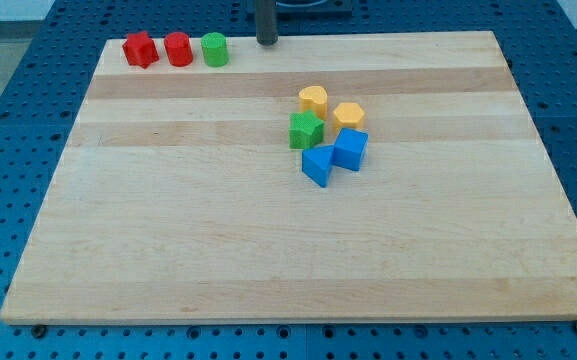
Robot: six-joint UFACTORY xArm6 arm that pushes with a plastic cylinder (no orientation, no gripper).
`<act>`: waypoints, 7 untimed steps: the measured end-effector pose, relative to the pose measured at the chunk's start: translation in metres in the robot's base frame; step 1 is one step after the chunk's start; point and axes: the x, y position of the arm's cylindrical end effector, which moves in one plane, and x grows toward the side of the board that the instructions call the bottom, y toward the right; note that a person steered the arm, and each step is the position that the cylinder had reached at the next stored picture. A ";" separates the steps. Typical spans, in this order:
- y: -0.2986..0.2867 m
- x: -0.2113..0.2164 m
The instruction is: Push the green circle towards down
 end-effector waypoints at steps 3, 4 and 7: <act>-0.065 -0.001; -0.069 0.000; -0.093 0.026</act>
